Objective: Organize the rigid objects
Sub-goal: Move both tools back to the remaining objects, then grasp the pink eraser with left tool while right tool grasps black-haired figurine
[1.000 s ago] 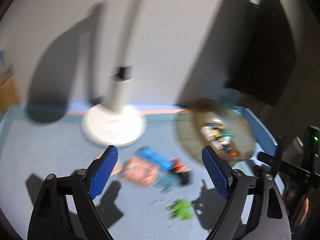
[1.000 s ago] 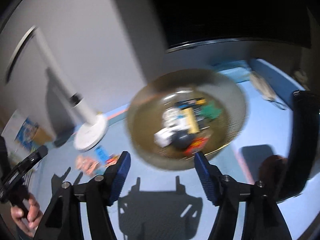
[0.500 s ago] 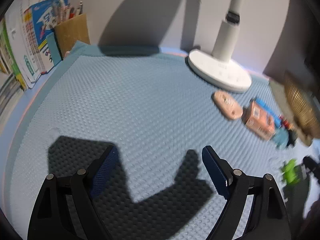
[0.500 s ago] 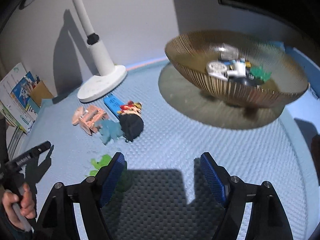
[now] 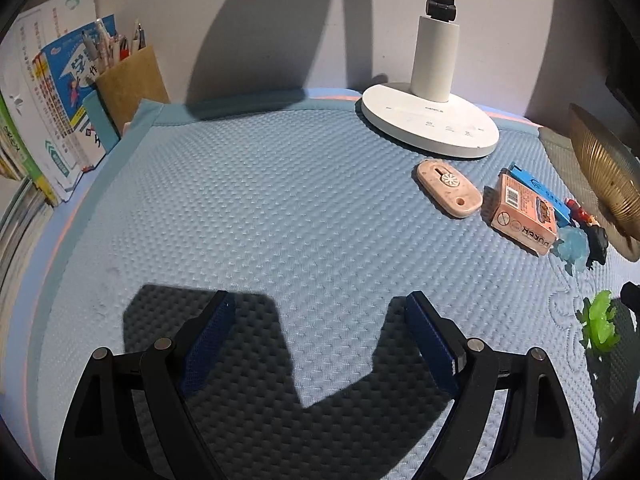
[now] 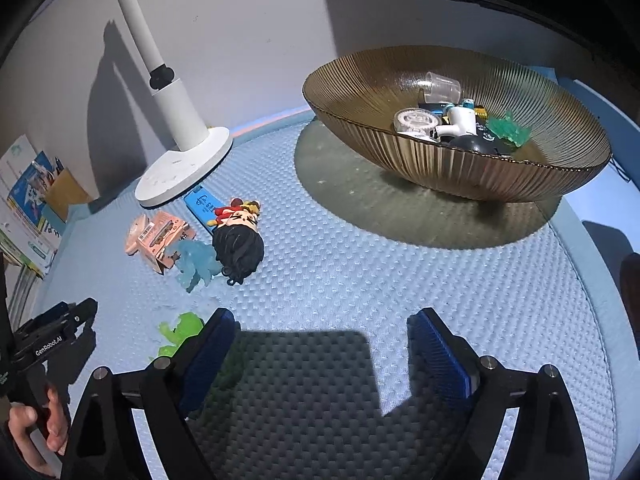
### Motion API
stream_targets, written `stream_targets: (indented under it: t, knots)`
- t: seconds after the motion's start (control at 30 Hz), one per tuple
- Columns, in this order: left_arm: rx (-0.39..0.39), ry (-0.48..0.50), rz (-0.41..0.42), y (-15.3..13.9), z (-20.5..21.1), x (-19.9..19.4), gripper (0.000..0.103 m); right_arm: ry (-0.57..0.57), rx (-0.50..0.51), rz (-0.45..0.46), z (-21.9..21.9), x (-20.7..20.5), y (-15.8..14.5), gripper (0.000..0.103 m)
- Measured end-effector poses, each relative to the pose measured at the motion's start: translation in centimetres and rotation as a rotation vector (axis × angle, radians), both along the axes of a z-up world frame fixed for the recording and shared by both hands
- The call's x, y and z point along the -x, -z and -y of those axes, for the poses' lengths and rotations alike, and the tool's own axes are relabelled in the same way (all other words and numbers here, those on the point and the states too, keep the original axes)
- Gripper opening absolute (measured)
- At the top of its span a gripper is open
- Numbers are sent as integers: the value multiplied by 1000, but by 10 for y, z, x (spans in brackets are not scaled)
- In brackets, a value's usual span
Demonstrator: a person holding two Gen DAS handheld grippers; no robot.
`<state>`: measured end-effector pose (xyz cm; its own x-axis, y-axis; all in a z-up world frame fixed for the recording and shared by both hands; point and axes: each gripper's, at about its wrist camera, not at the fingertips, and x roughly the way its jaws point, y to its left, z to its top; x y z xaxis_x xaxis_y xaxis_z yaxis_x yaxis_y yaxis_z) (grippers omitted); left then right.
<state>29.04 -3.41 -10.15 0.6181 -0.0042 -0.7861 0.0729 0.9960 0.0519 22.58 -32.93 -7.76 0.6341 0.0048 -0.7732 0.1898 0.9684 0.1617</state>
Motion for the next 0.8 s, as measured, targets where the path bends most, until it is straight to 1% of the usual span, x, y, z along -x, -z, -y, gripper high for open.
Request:
stream_targets:
  t: [0.13,0.3,0.33,0.4,0.47,0.57,0.6,0.63,0.67,0.73,0.8]
  knots:
    - [5,1,-4,1,0,0,86,-6,7,0,-2,1,-1,90]
    - [45,2,-38,0,-6,-6,86,-22,9,-22,-4,-2,0,90]
    - [64,9,-47,-2,-6,-8,86,-24,8,-36,-5,-3,0,90]
    - [151,28,-66,-10,-8,-15,86,-31,-19,-53,-6,-6,-6,90]
    - [232,52,-73,-22,-5,-28,86,-54,-53,-51,-11,-12,-17,90]
    - [291,103,-95,-36,14,-55,86,-74,1,-54,-24,-27,-32,90]
    - [293,111,-99,-37,20,-62,86,-84,18,-55,-28,-34,-35,89]
    - [281,115,-97,-37,27,-69,86,-96,30,-55,-32,-41,-36,82]
    - [259,122,-92,-35,36,-78,85,-110,39,-59,-36,-48,-35,73]
    - [244,132,-102,-28,48,-87,85,-129,31,-76,-40,-60,-30,67]
    - [253,143,-120,-21,55,-95,81,-133,16,-83,-40,-69,-24,66]
